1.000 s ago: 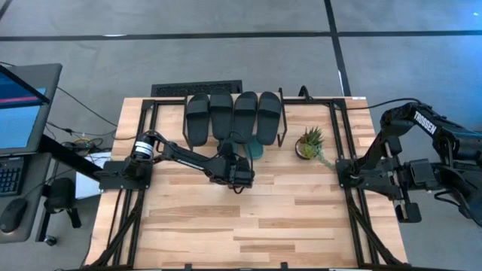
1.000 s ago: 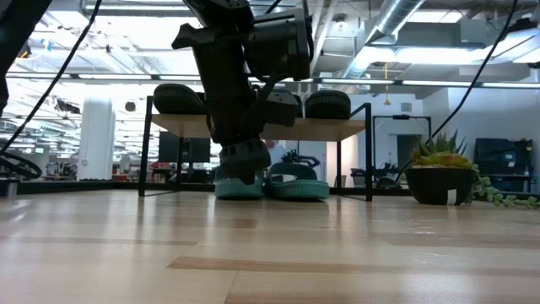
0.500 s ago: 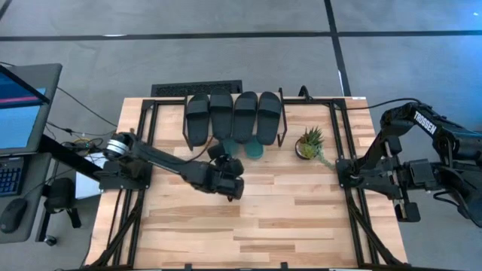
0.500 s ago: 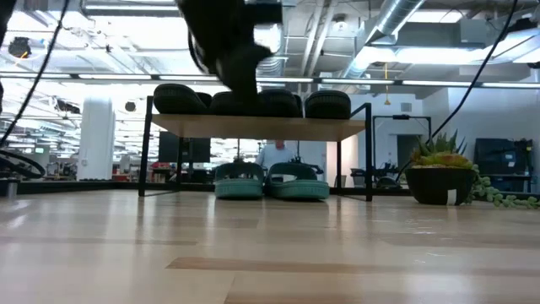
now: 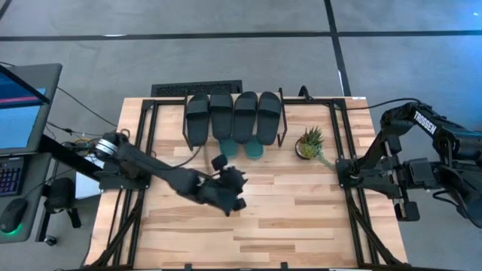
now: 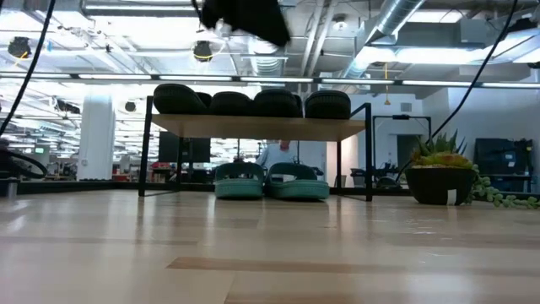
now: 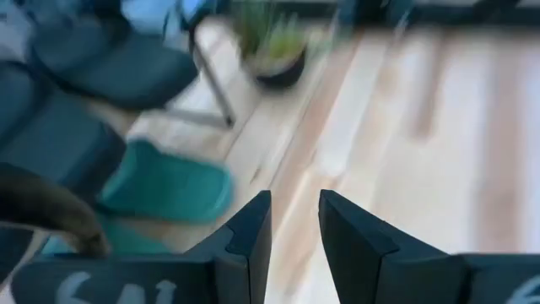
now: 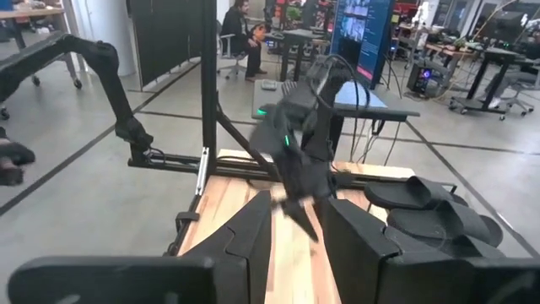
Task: Pick and place slides into the shelf
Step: Return to Home Position
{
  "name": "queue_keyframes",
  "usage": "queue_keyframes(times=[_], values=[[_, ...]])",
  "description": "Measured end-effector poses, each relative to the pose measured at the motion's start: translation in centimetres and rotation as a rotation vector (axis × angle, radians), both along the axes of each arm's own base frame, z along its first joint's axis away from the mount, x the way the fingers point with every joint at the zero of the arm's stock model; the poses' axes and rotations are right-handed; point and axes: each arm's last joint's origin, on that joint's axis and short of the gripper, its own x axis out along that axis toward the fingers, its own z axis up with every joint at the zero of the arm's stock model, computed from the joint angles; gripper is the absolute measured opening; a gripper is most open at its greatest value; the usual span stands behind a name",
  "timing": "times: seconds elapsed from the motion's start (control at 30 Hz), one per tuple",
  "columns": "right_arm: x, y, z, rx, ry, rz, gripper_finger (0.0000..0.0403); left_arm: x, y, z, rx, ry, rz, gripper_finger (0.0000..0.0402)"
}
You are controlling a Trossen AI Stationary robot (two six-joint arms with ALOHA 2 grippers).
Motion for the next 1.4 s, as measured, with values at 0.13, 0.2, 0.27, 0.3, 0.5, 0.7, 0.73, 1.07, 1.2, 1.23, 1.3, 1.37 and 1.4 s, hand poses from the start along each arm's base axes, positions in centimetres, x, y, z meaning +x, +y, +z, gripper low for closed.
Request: queue_keyframes(times=[0.13, 0.2, 0.27, 0.3, 0.5, 0.7, 0.73, 1.07, 1.2, 1.23, 1.3, 1.37, 1.4], values=[[0.1, 0.0, 0.0, 0.003, -0.005, -0.011, 0.0098, -2.2, -1.2, 4.6, 0.018, -0.19, -0.011, 0.0091], [0.3, -0.2, 0.1, -0.009, -0.026, -0.043, 0.0098, -4.1, -1.3, 7.3, 0.06, -0.276, 0.002, 0.0091], [0.6, -0.3, 0.1, -0.028, -0.043, -0.075, 0.0098, -6.0, -1.1, 10.0, 0.09, -0.359, 0.019, 0.0091], [0.8, -0.4, 0.1, -0.036, -0.047, -0.086, 0.0098, -7.0, -0.9, 11.2, 0.102, -0.389, 0.012, 0.0091], [1.2, -1.7, 0.5, -0.015, -0.047, -0.132, 0.0098, -11.1, 0.3, 16.6, 0.134, -0.531, -0.177, 0.0091], [1.9, -3.4, 0.8, 0.011, -0.023, -0.185, 0.0098, -13.8, 1.6, 18.8, 0.137, -0.599, -0.262, 0.0091], [2.0, -3.8, 0.9, 0.022, -0.013, -0.187, 0.0098, -14.2, 1.9, 19.1, 0.138, -0.607, -0.254, 0.0091], [1.8, -7.6, 1.6, 0.117, 0.04, -0.204, 0.0098, -17.9, 4.7, 21.0, 0.325, -0.559, -0.059, 0.0091], [1.6, -8.4, 1.9, 0.103, -0.005, -0.252, 0.0098, -18.9, 5.4, 21.2, 0.341, -0.537, 0.004, 0.0091], [1.6, -8.6, 2.1, 0.108, -0.03, -0.281, 0.0098, -19.1, 5.5, 21.3, 0.334, -0.543, 0.001, 0.0091], [1.5, -9.1, 2.3, 0.114, -0.065, -0.327, 0.0098, -19.4, 5.6, 21.4, 0.304, -0.569, -0.006, 0.0091], [1.2, -9.7, 2.3, 0.083, -0.065, -0.329, 0.0098, -19.4, 5.6, 21.5, 0.292, -0.582, -0.034, 0.0091], [1.1, -10.0, 2.4, 0.063, -0.064, -0.327, 0.0098, -19.4, 5.6, 21.4, 0.294, -0.582, -0.052, 0.0091]])
